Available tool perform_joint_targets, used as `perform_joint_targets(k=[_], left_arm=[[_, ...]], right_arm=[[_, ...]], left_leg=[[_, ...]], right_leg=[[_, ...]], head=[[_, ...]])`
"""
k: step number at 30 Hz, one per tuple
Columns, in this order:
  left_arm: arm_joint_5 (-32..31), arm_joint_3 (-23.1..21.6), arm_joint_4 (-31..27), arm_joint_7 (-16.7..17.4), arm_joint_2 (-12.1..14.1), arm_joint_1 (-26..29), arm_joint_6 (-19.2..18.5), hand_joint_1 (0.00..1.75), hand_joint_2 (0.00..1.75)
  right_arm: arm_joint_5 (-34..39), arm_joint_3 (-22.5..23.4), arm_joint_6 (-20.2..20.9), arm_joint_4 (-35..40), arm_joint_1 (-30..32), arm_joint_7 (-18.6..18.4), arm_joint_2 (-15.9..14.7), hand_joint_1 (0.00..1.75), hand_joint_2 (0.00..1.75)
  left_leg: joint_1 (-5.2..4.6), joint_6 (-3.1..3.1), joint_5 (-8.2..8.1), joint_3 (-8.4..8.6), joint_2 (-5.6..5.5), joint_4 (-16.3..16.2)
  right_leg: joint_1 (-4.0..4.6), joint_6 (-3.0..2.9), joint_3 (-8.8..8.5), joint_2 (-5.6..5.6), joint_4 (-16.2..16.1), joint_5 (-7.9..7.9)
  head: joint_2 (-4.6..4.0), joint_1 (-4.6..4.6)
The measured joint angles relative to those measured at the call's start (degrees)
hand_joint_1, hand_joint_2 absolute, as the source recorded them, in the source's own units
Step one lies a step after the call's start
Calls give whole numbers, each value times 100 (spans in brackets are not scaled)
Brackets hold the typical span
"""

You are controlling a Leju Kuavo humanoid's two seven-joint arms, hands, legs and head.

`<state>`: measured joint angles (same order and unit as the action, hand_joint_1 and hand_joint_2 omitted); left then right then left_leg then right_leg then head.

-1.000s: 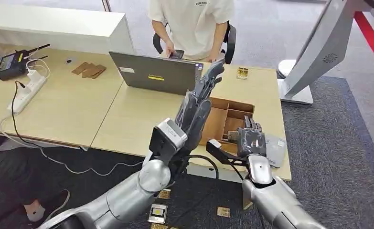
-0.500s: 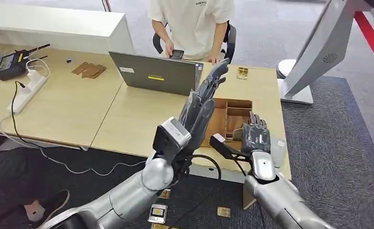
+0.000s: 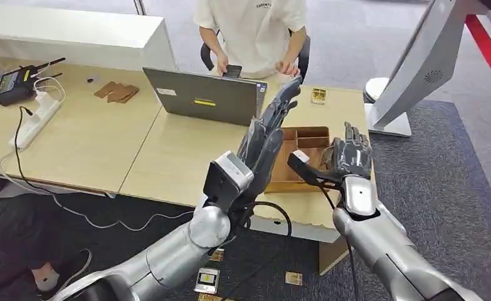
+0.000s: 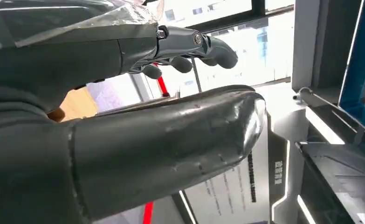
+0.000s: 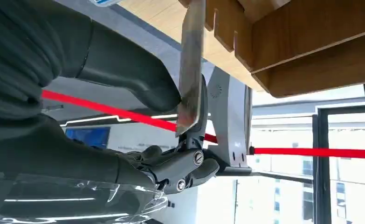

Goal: Pass the card to the sensor for recognition and then transmit it.

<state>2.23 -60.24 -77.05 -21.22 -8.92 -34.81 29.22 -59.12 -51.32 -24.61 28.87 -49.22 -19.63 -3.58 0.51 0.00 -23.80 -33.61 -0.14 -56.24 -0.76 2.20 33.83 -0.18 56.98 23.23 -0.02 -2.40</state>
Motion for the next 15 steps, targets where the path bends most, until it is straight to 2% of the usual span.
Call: perform_joint_targets(k=[11, 15], left_arm=[[-2, -7, 46, 0, 0, -1, 9, 0, 0], [0, -20, 74, -9, 0, 0, -9, 0, 0]], right_arm=[[33, 0, -28, -4, -8, 0, -26, 175, 175], [68, 7, -179, -4, -39, 35, -39, 175, 175]], left_leg=[[0, 0, 0, 0, 0, 0], [0, 0, 0, -1, 0, 0]], right_leg=[[0, 0, 0, 0, 0, 0], [0, 0, 0, 0, 0, 0]], head=[[0, 0], [0, 0]])
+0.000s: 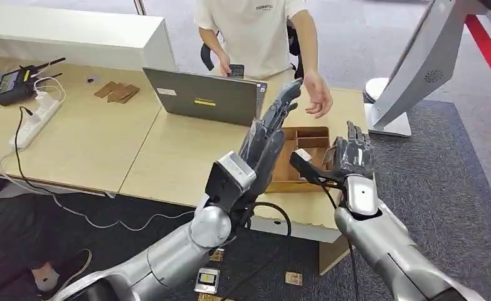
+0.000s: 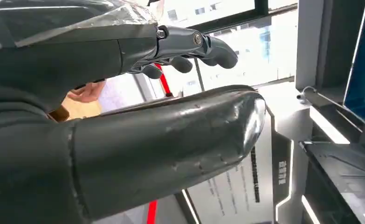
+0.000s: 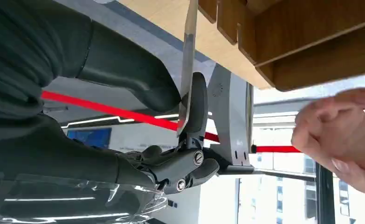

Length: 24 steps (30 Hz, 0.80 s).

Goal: Pass the card to the sensor for recognition and then transmit it.

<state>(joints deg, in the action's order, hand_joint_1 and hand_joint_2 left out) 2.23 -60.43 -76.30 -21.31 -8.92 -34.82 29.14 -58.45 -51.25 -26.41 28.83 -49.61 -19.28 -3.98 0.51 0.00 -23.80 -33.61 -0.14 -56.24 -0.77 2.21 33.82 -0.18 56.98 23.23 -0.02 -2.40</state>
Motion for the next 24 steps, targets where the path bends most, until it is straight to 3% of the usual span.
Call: perform_joint_targets(k=[13, 24], left_arm=[[125, -74, 109, -140, -90, -25, -120, 0, 0], [275, -149, 236, -376, -260, -33, -264, 0, 0]], right_arm=[[-63, 15, -11, 267, -574, -192, -50, 175, 175], [-243, -66, 669, 621, -1480, -411, 94, 175, 175]], left_leg=[[0, 0, 0, -1, 0, 0], [0, 0, 1, 0, 1, 0]], right_leg=[[0, 2, 0, 0, 0, -2], [0, 3, 1, 2, 0, -3]], head=[[0, 0], [0, 0]])
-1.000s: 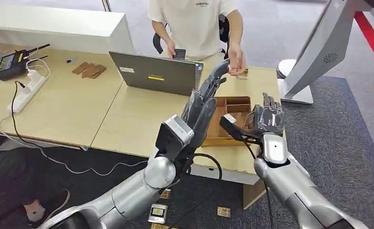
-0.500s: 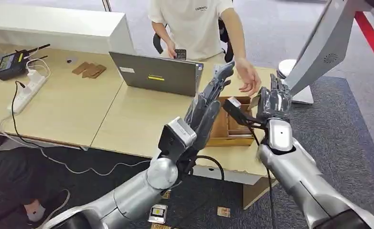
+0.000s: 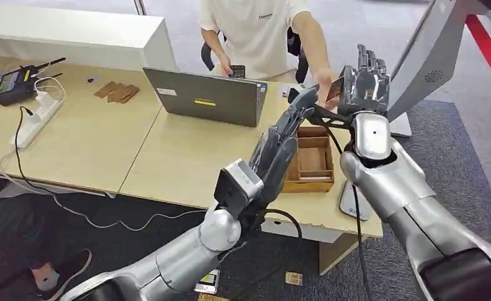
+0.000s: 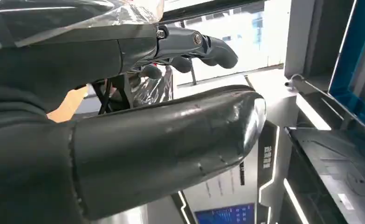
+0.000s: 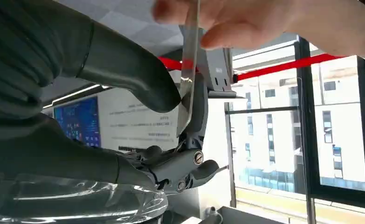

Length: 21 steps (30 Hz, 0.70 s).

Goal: Pass the card to the sensor for recognition and then transmit it.

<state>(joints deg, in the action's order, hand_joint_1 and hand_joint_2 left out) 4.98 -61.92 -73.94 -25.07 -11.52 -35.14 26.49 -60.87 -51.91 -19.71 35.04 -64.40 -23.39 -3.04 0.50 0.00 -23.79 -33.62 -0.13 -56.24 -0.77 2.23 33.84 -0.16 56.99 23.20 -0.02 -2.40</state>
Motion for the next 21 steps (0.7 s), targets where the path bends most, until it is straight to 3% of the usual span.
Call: perform_joint_targets(k=[12, 13, 14, 15, 21], left_arm=[[15, -44, 94, -22, -74, -23, -31, 0, 0], [15, -46, 96, -22, -74, -23, -46, 0, 0], [13, -48, 98, -20, -74, -23, -48, 0, 0], [2, -50, 101, -20, -74, -23, -55, 0, 0], [-76, -50, 103, 72, -74, -23, -64, 0, 0]], right_arm=[[37, -94, -9, -92, -20, -182, -4, 175, 175], [37, -94, -9, -105, -18, -182, -4, 157, 175], [39, -96, -7, -122, -18, -182, -4, 7, 175], [39, -96, -4, -131, -18, -184, -4, 0, 175], [52, -96, -22, -201, -11, -225, 4, 0, 175]], left_leg=[[-1, 0, 0, -1, 0, -1], [-1, 0, 0, -2, 0, -2], [-1, 0, 0, -2, 0, -1], [-1, 0, -1, -4, -1, -2], [0, 0, -2, -3, -1, -1]], right_leg=[[-1, 1, 0, -1, 0, 0], [-1, 1, 1, -1, 0, 0], [-1, 1, 1, -1, 0, 1], [-1, 1, 2, -2, 0, 1], [-1, 0, 2, -1, 0, 2]], head=[[0, 0], [0, 0], [0, -2], [0, 0], [0, 0]])
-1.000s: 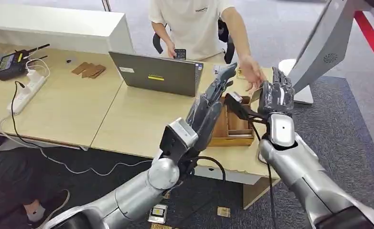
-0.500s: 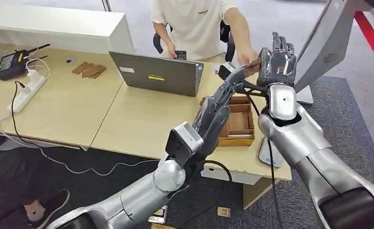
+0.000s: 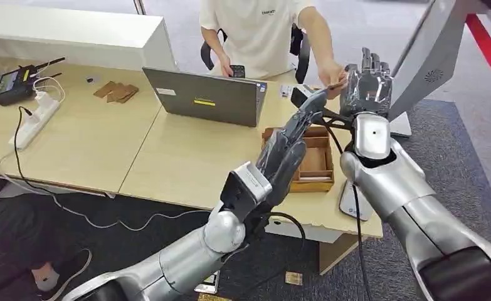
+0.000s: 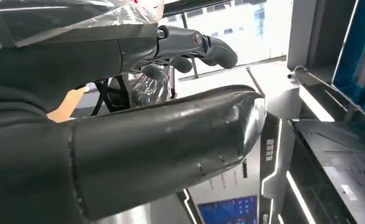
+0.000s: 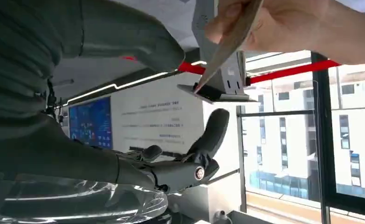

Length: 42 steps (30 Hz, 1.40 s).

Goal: Pass the card to the sensor for recognition and then transmit it.

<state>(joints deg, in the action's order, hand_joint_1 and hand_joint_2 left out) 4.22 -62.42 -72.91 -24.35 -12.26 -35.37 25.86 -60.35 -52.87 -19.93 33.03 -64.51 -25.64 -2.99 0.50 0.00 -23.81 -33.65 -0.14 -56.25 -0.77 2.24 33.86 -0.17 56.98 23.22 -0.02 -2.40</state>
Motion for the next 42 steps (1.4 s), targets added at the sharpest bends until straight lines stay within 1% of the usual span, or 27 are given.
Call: perform_joint_targets(k=[4, 9, 17, 18, 20, 22, 24, 28, 30, 31, 33, 35, 39, 42], left_arm=[[-35, 0, 0, 37, 2, 1, -11, 0, 0], [-83, 4, 0, 55, 2, 5, -52, 0, 0], [-203, 28, -2, 136, 9, 23, -26, 0, 0], [-252, 33, -13, 180, 18, 31, 26, 0, 0], [-400, 70, -74, 381, 53, 75, 188, 0, 0], [-494, 116, -164, 501, 100, 130, 278, 0, 0], [-525, 125, -227, 538, 157, 157, 295, 0, 0], [-564, 131, -324, 562, 232, 179, 339, 0, 0], [-674, 146, -385, 671, 267, 215, 435, 0, 0], [-765, 162, -458, 761, 293, 246, 502, 0, 0], [-918, 183, -609, 916, 371, 287, 620, 0, 0], [-1041, 219, -778, 1052, 448, 337, 715, 0, 0], [-1176, 238, -1047, 1100, 568, 401, 800, 0, 0], [-1296, 249, -1266, 1100, 654, 442, 835, 0, 0]], right_arm=[[0, 0, -41, -22, 5, 0, 11, 0, 175], [31, 4, -207, -41, 6, 24, 28, 0, 175], [462, 120, -739, 50, 85, 319, 31, 0, 175], [615, 173, -844, 118, 144, 411, 31, 0, 175], [1201, 300, -1104, 401, 373, 549, 11, 0, 175], [1615, 411, -1191, 745, 673, 555, -39, 0, 175], [1683, 503, -1196, 1009, 875, 549, -94, 0, 175], [1872, 665, -1231, 1428, 1064, 560, -175, 0, 175], [2555, 800, -1331, 1677, 1250, 737, -210, 0, 175], [3173, 902, -1409, 1872, 1428, 880, -247, 0, 175], [4306, 1079, -1543, 2274, 1864, 1243, -330, 0, 175], [5201, 1220, -1655, 2698, 2340, 1644, -448, 0, 175], [6359, 1441, -1838, 3483, 2908, 2153, -645, 0, 175], [6759, 1554, -1950, 4093, 3218, 2284, -800, 0, 175]], left_leg=[[0, -1, 2, 1, 0, 0], [0, 0, 4, 1, 0, 0], [0, 0, 4, 1, 0, 0], [0, 0, 4, 2, 0, 0], [2, 1, 4, 4, 0, 0], [2, 1, 4, 3, 0, 0], [2, 0, 4, 2, -1, 0], [2, 0, 4, 4, 0, 0], [2, 0, 4, 8, 0, 0], [2, 1, 4, 10, 0, 0], [2, 0, 3, 9, -3, 0], [2, -1, 1, 7, -5, 0], [1, -1, 0, 7, -3, 0], [1, -1, 0, 7, -3, 1]], right_leg=[[0, 0, -1, 0, 0, -2], [0, 0, -2, 0, 0, -3], [0, 0, -1, 0, 0, -3], [0, 0, -2, 0, 0, -2], [2, 0, -4, 0, 0, -2], [2, 0, -3, -1, 0, -2], [1, 0, -3, -1, 0, -2], [1, 0, -3, 0, 0, -2], [1, 0, -9, -1, -1, -2], [2, 0, -10, -2, -1, -1], [1, 1, -11, -4, -1, -1], [0, 1, -10, -3, -1, -1], [0, 0, -8, -2, -1, 0], [0, 0, -8, -2, -1, 0]], head=[[0, 0], [0, 0], [0, -2], [0, 0], [0, 0], [0, 0], [0, 0], [0, 0], [0, 2], [0, 0], [0, 0], [0, 2], [0, 0], [0, 0]])
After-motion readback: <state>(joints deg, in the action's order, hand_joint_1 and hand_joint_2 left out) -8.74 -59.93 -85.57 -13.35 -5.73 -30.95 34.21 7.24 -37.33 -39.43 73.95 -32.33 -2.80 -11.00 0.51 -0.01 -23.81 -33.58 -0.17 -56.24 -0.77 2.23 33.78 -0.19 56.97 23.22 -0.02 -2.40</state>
